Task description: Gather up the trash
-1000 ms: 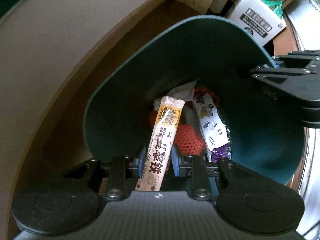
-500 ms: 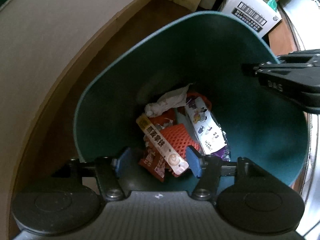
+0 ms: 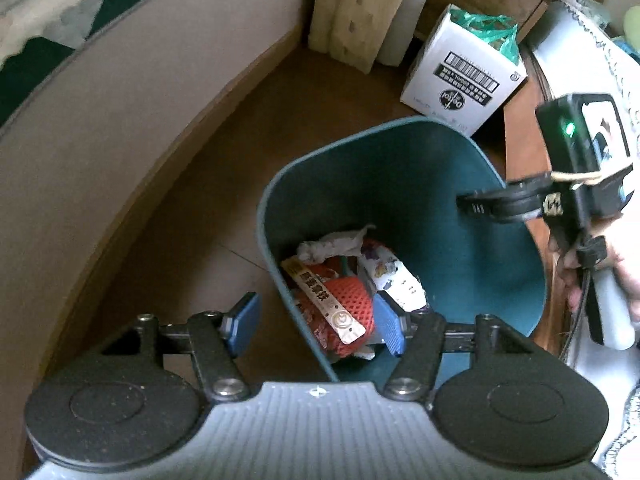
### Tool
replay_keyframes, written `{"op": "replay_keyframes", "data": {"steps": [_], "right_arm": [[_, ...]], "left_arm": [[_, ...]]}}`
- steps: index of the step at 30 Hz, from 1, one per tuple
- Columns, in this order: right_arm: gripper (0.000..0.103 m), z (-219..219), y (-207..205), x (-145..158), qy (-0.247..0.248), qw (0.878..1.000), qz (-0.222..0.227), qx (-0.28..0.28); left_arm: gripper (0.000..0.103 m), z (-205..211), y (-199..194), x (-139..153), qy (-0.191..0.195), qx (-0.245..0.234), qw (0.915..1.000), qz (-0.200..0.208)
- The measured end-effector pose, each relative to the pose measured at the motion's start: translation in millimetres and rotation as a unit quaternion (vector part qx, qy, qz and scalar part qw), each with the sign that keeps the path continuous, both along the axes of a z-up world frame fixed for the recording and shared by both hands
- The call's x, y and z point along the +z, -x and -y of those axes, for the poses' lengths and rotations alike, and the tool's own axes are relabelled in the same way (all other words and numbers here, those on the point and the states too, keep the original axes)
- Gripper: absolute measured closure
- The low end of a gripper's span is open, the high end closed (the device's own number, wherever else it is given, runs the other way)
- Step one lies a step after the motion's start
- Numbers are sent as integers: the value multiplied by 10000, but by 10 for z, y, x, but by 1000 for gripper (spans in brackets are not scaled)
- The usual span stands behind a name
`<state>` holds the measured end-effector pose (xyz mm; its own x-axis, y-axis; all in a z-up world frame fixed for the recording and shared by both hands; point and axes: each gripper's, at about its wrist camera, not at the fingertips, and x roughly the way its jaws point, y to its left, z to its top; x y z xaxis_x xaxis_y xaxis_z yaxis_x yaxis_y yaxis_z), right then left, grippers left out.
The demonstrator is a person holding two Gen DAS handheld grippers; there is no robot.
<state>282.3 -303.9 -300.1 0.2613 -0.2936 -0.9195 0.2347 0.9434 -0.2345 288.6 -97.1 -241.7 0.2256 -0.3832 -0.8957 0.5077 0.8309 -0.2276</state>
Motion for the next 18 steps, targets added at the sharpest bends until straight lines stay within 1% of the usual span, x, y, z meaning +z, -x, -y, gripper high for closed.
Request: {"op": "replay_keyframes", "data": {"steps": [1, 4, 5, 7, 10, 12, 13, 15, 17, 18], "right_arm": [[85, 19, 38, -8, 46, 10000, -40, -53], [74, 67, 167, -57, 168, 9994, -200, -219], [73, 87, 213, -69, 155, 9992, -246, -283], [74, 100, 305, -70, 30, 9986, -327, -423], [70, 2, 439, 21, 36, 9986, -338, -394], [64, -54, 517, 136, 5, 9992, -231, -338], [63, -84, 568, 207, -19, 9993, -154, -332], [56, -100, 662, 355, -138, 9993, 58, -337], [55, -118, 766, 534, -342, 9985, 272, -324], [53, -142, 819, 630, -428, 9979, 381, -316]], "left_arm": [[42, -33, 12, 33, 7, 11, 10000, 23], [42, -129, 63, 136, 26, 33, 9999, 101], [42, -151, 79, 180, 18, 52, 9999, 131], [42, -192, 106, 263, 15, 84, 9998, 198], [42, -251, 150, 423, 7, 135, 9995, 292], [42, -289, 206, 547, 11, 176, 9991, 376], [42, -317, 244, 629, 18, 188, 9989, 427], [42, -336, 294, 758, 21, 213, 9985, 508], [42, -361, 364, 900, 40, 244, 9980, 582], [42, -375, 413, 974, 33, 270, 9975, 652]]}}
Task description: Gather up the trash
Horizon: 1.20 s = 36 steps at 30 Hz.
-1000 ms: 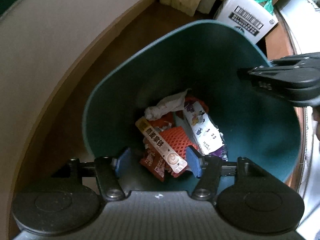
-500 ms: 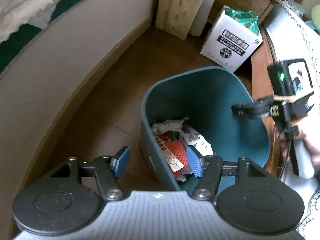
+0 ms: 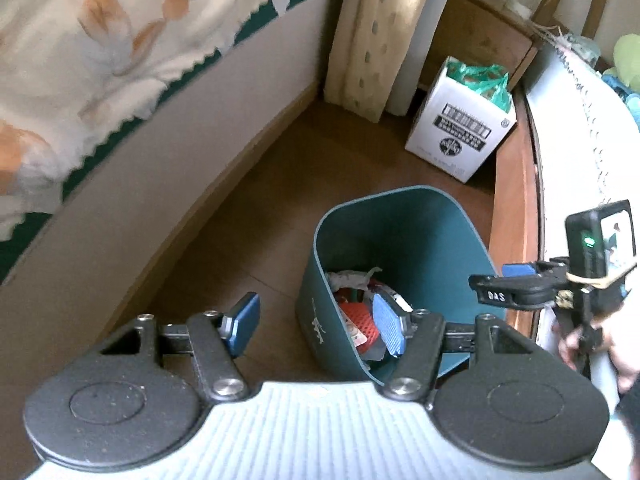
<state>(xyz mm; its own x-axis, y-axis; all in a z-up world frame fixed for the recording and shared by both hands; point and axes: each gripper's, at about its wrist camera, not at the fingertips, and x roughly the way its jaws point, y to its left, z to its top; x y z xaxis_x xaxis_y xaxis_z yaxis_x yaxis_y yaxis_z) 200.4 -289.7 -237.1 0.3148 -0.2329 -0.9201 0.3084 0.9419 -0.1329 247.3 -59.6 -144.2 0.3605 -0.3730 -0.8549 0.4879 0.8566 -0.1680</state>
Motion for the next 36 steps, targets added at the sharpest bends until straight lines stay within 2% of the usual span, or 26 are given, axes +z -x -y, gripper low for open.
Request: {"op": "replay_keyframes", "data": {"steps": [4, 6, 10, 13, 15, 20, 24, 27, 31, 36], "right_arm": [[45, -111, 190, 373, -204, 9987, 444, 123], [42, -169, 305, 556, -259, 9975, 632, 178], [40, -242, 541, 898, -288, 9948, 948, 251], [32, -252, 737, 1154, -366, 9914, 1224, 285], [27, -259, 838, 1279, -431, 9892, 1363, 327], [14, -319, 1079, 1635, -571, 9809, 1775, 558], [4, -393, 1245, 1855, -620, 9728, 2118, 699], [0, -452, 1397, 1999, -596, 9639, 2463, 819], [0, -511, 1545, 2120, -493, 9578, 2704, 843], [0, -542, 1694, 2164, -474, 9563, 2789, 745]], "left_arm": [[41, -13, 160, 246, 89, 81, 9998, 149], [33, -31, 236, 353, 146, 93, 9996, 204], [32, -85, 418, 529, 283, 200, 9990, 275], [31, -103, 519, 626, 342, 198, 9987, 319], [25, -104, 583, 677, 361, 182, 9985, 371], [24, -95, 749, 834, 345, 217, 9975, 577], [22, -104, 852, 956, 392, 197, 9960, 783], [21, -101, 917, 1033, 406, 183, 9949, 900], [21, -82, 1006, 1073, 466, 81, 9946, 925], [21, -101, 1136, 1145, 508, 26, 9931, 1054]]}}
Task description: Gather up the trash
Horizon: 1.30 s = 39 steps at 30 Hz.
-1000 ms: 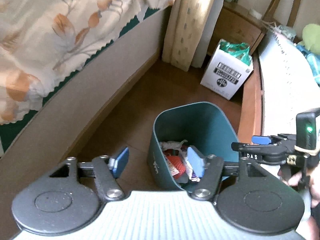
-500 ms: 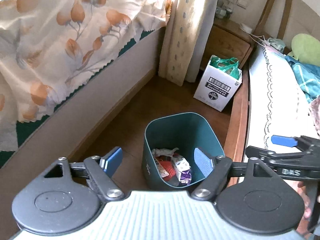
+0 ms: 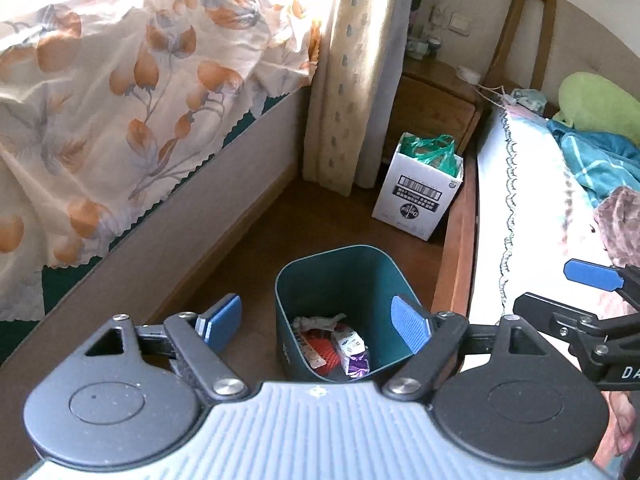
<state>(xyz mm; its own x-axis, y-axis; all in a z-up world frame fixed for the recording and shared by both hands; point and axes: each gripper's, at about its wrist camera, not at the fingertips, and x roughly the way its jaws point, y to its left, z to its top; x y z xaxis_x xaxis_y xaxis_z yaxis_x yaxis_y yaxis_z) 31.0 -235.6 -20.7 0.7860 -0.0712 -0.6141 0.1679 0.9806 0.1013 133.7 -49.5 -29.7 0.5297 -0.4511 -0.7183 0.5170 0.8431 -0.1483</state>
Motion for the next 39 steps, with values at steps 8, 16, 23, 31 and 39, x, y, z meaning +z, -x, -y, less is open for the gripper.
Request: {"op": "replay_keyframes", "data": {"steps": [8, 16, 23, 31, 39], "right_arm": [[0, -110, 134, 42, 73, 9999, 73, -9], [0, -266, 207, 92, 226, 9995, 178, 121], [0, -358, 290, 122, 188, 9992, 301, 164], [0, -392, 354, 101, 187, 9994, 301, 34], [0, -381, 373, 74, 116, 9996, 239, -35]], "left_arm": [[21, -52, 194, 123, 22, -2, 9997, 251], [21, -144, 298, 132, 55, 13, 9997, 248], [21, -228, 370, 143, 157, 48, 9995, 259], [21, -245, 449, 129, 142, -31, 9997, 206], [21, -232, 464, 100, 57, -80, 9997, 230]]}}
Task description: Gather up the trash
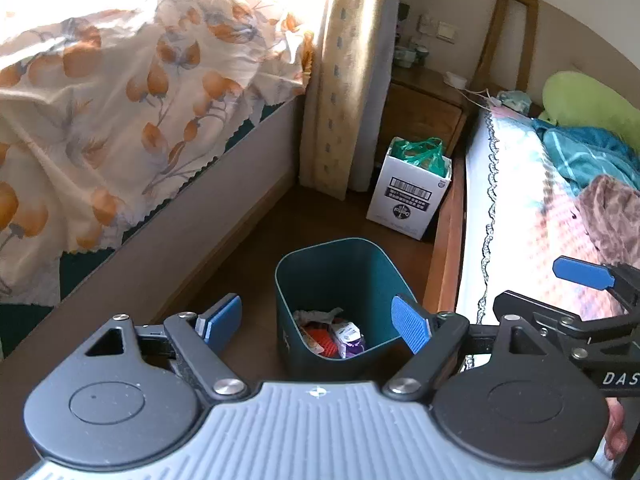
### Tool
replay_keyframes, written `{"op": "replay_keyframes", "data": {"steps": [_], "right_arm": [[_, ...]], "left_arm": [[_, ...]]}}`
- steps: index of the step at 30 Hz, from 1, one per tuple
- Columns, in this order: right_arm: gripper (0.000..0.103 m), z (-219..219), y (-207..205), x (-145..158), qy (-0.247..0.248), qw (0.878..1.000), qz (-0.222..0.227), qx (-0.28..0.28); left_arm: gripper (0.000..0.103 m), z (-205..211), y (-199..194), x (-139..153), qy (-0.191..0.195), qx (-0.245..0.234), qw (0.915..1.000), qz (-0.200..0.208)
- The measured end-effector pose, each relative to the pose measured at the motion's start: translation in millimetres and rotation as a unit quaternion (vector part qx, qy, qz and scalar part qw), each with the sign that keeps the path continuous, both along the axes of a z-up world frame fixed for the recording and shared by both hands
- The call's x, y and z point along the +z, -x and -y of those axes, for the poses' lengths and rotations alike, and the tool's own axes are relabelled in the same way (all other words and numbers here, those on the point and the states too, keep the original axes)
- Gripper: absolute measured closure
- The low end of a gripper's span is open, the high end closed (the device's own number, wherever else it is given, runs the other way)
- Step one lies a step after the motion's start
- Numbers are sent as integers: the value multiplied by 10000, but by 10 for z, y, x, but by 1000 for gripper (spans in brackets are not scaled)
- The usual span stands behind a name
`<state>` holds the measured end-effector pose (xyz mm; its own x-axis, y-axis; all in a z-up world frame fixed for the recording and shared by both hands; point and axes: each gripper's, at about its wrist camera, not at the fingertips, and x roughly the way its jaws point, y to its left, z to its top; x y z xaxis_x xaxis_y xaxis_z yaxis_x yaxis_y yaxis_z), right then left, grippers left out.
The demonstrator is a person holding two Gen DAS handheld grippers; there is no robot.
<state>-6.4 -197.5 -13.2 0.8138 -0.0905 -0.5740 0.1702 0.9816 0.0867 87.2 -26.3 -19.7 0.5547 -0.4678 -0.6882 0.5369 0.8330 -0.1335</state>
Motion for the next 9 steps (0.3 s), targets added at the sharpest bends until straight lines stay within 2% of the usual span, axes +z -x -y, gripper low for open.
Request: {"op": "replay_keyframes", "data": {"steps": [9], "right_arm": [[0, 12, 13, -15, 108, 9998, -114, -153]], "left_arm": [[21, 36, 58, 9, -20, -114, 9999, -5]]}}
